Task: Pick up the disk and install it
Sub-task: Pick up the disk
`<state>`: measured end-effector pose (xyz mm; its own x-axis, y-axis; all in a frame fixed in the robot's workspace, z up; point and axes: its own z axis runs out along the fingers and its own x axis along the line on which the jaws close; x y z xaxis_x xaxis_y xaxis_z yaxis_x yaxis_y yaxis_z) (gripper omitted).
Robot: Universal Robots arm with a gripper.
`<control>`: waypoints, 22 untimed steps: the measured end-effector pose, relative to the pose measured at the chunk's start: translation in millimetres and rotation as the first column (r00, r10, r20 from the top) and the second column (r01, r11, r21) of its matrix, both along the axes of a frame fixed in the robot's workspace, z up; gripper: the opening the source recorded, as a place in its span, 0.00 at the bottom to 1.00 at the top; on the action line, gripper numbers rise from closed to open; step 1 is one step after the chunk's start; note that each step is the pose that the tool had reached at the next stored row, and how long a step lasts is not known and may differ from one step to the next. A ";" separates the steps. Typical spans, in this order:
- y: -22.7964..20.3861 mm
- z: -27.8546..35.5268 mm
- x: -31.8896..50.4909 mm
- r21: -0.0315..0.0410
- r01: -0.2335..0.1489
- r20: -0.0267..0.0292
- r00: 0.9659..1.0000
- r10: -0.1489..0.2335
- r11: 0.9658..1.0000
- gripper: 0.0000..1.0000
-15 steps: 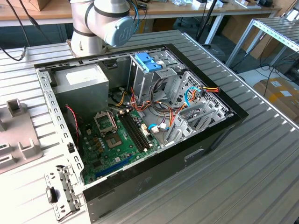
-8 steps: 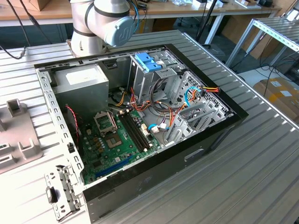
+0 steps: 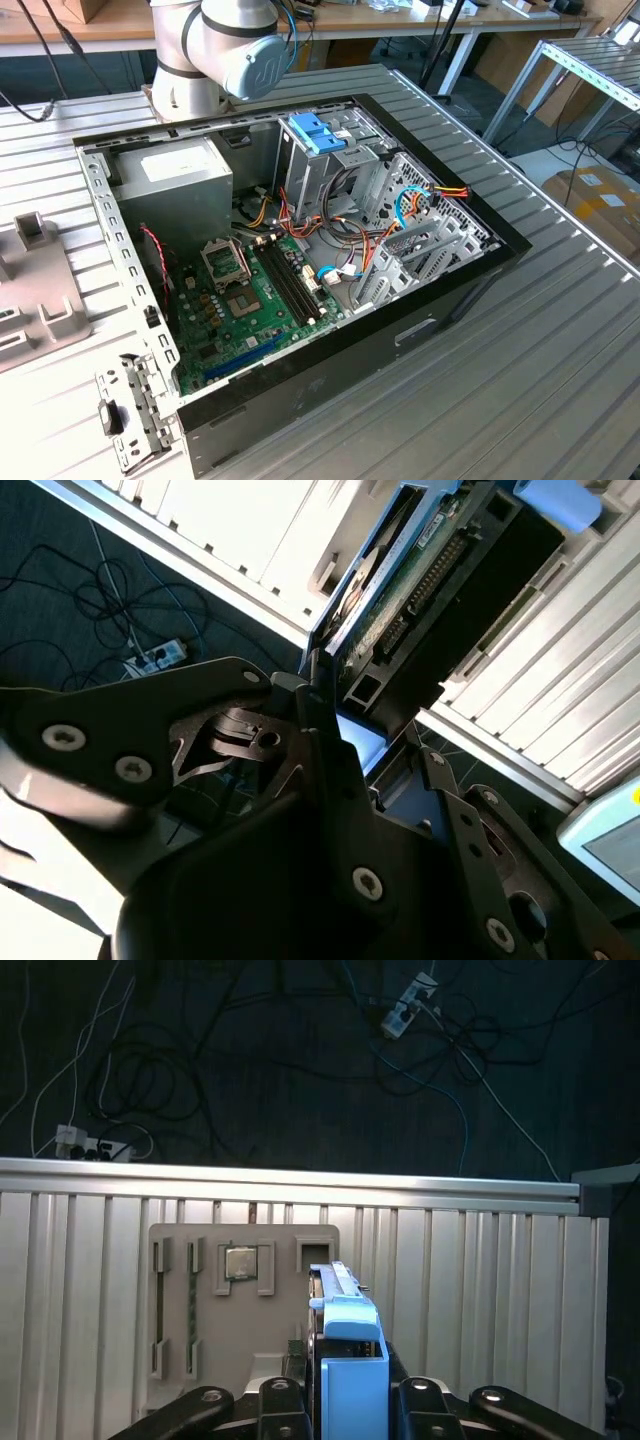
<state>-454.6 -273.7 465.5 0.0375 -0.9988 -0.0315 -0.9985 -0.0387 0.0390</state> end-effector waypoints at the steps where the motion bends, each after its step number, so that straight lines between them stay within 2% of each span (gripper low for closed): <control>1: 0.0 0.9 0.0 0.000 0.000 0.000 1.000 0.000 1.000 0.37; 22: 0.0 27.3 0.1 0.001 0.000 0.000 1.000 0.000 1.000 0.37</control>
